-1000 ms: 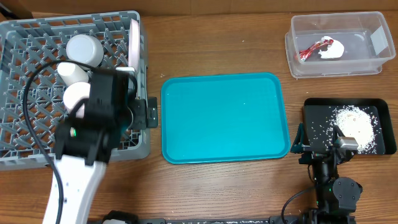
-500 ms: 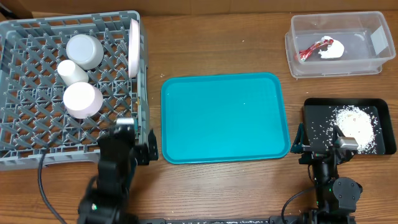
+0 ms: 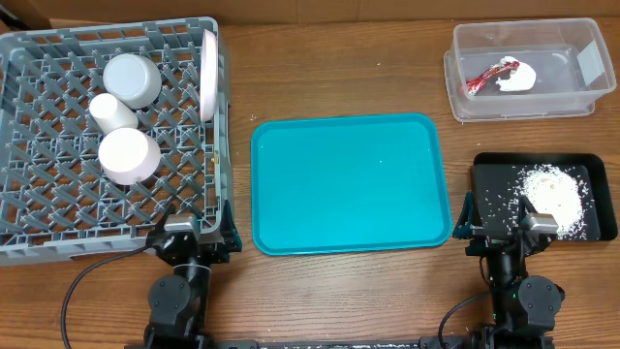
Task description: Sort waste into correct bins and load items into the dishwasher
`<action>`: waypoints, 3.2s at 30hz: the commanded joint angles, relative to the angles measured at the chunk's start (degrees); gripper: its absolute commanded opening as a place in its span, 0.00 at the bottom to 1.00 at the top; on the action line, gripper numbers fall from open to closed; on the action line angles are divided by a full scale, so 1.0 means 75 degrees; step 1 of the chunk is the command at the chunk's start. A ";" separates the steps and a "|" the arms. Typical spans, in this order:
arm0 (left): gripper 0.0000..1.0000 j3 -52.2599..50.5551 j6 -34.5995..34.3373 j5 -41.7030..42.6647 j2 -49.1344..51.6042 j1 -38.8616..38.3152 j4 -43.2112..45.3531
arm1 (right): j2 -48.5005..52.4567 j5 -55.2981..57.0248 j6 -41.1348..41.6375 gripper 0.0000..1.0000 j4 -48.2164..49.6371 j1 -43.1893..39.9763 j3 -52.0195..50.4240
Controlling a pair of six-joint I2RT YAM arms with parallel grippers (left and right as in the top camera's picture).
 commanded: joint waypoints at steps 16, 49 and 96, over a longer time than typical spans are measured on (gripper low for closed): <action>1.00 -0.0175 0.0090 0.0819 -0.0833 0.1247 -0.0294 | -0.0090 0.0070 -0.0026 1.00 0.0029 -0.0029 -0.0079; 1.00 -0.0175 0.0344 0.0842 -0.0822 0.1247 -0.0289 | -0.0090 0.0070 -0.0023 1.00 0.0029 -0.0029 -0.0079; 1.00 -0.0175 0.0344 0.0842 -0.0822 0.1247 -0.0289 | -0.0090 0.0070 -0.0026 1.00 0.0029 -0.0029 -0.0079</action>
